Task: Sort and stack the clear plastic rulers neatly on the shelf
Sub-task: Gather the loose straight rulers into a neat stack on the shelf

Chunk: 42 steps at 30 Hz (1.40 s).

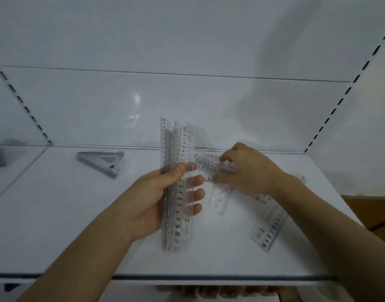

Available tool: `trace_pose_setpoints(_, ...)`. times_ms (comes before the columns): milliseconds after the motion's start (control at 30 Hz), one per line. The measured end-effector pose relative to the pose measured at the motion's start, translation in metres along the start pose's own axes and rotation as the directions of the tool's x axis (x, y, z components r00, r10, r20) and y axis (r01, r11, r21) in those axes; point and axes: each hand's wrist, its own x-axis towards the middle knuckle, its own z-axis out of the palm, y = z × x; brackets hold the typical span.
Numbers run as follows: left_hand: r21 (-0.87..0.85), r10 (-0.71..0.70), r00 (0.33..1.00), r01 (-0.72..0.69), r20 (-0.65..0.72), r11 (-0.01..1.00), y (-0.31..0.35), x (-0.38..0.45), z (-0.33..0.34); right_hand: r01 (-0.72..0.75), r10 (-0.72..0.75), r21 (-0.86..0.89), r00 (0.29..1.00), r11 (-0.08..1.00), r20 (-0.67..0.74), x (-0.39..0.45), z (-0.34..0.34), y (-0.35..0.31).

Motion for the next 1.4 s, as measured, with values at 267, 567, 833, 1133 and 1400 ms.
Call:
trace_pose_setpoints(267,0.128,-0.022,0.990,0.004,0.139,0.992,0.016,0.041,0.015,-0.073,0.105,0.195,0.981,0.978,-0.161,-0.002,0.010,0.004)
trace_pose_setpoints(567,0.075,0.032,0.995,-0.040,0.097,0.996,-0.004,0.050,0.013,-0.050,0.166,0.453,0.961,0.890,-0.221,0.001,0.011,0.020)
trace_pose_setpoints(833,0.056,0.089,0.994,-0.093,0.070,0.994,-0.012,0.052,0.019,0.323,0.316,0.881,0.844,0.346,-0.434,-0.011,-0.007,0.011)
trace_pose_setpoints(1133,0.068,0.111,0.994,-0.112,0.019,0.991,-0.014,0.049,0.023,0.235,0.102,0.953,0.971,-0.190,-0.218,-0.016,-0.010,0.000)
trace_pose_setpoints(1400,0.116,0.077,0.995,-0.084,0.063,0.990,-0.017,0.046,0.025,0.247,0.161,0.969,0.956,0.003,-0.244,-0.015,-0.007,-0.003)
